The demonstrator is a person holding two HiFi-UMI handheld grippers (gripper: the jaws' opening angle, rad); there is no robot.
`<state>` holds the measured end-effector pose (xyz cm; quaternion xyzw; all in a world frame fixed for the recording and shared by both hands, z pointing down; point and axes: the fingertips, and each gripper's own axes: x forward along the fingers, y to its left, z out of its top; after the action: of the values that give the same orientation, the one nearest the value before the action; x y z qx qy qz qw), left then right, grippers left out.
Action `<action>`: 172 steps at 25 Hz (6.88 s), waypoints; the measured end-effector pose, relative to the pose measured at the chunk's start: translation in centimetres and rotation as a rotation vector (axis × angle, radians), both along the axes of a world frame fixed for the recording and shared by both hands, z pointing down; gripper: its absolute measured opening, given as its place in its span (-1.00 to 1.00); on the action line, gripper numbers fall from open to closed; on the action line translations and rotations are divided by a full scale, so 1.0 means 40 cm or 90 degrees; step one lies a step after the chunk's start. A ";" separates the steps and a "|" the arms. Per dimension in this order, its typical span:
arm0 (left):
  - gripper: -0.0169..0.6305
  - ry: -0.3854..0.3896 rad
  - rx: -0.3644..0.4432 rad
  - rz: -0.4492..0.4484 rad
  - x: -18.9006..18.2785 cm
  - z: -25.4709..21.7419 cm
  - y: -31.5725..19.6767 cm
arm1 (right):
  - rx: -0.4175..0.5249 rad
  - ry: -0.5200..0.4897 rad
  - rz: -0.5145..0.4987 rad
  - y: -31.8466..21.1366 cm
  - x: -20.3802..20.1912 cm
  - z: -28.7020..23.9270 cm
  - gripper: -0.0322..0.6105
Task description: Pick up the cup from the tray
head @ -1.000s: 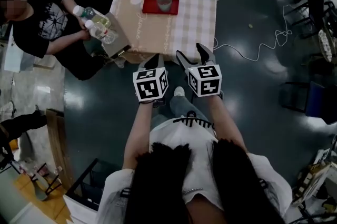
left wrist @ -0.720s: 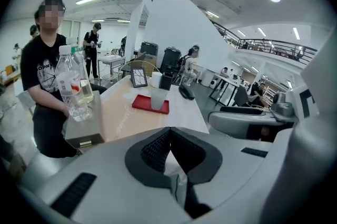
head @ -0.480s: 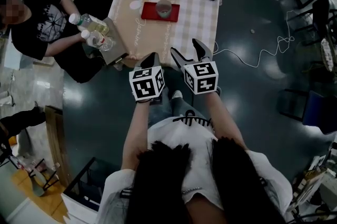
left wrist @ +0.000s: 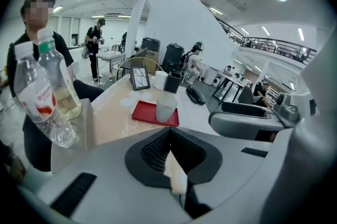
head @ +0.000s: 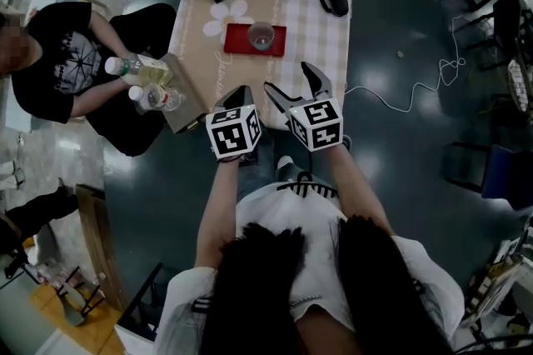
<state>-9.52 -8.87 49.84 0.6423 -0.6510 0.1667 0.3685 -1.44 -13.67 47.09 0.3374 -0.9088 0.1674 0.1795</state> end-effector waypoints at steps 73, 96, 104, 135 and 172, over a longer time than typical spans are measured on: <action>-0.93 0.023 -0.080 0.170 -0.047 0.217 -0.335 | -0.023 0.140 0.120 -0.350 -0.039 0.258 0.37; -0.93 -0.002 -0.075 0.201 0.041 0.220 -0.305 | -0.051 0.161 0.209 -0.287 0.172 0.359 0.37; -0.93 -0.002 -0.094 0.217 0.033 0.235 -0.278 | -0.034 0.133 0.243 -0.293 0.173 0.349 0.38; -0.93 0.004 -0.001 0.210 0.106 0.090 -0.274 | 0.001 0.057 0.176 -0.182 0.099 0.069 -0.81; -0.93 -0.001 -0.053 0.163 0.080 0.167 -0.140 | -0.151 0.115 0.159 -0.065 0.066 0.221 -0.88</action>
<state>-6.32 -14.48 56.51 0.7042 -0.5565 0.2395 0.3701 1.21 -16.26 55.95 0.4376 -0.8140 0.2632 0.2768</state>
